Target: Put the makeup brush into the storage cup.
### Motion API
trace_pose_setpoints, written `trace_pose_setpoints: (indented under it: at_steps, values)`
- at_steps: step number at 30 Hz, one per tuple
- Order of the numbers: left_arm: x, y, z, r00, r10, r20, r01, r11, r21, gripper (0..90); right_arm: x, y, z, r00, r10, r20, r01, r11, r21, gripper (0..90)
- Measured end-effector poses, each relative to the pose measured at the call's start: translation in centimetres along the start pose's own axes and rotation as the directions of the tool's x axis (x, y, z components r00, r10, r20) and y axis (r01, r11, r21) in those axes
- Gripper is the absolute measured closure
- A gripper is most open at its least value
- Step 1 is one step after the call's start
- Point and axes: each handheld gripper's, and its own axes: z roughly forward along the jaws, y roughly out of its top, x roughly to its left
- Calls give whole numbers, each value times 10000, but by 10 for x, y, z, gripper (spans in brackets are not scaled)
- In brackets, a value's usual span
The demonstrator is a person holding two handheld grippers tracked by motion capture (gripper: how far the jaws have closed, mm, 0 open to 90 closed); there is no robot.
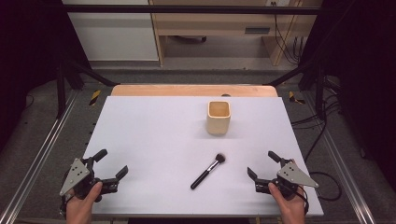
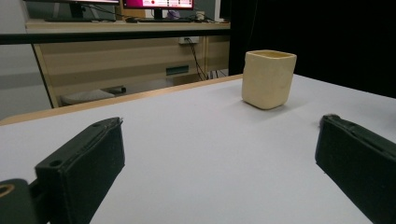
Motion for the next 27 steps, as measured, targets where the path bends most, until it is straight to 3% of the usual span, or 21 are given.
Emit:
trace_pose_setpoints:
  at_steps: [18, 24, 27]
  values:
    - [-9, 8, 1, 9992, 75, 382, -83, 9998, 206, 18, -1, -1, -2, 9995, 186, 270, -184, 9998, -78, 63]
    - [-15, 10, 10, 9987, 359, 373, -385, 9968, 703, 22, -3, -1, -3, 9994, 195, 303, -189, 9997, -177, 58]
    - [-23, 19, 20, 9961, 637, 614, -700, 9919, 1064, 22, -3, 0, -4, 9994, 155, 305, -148, 9996, -239, 52]
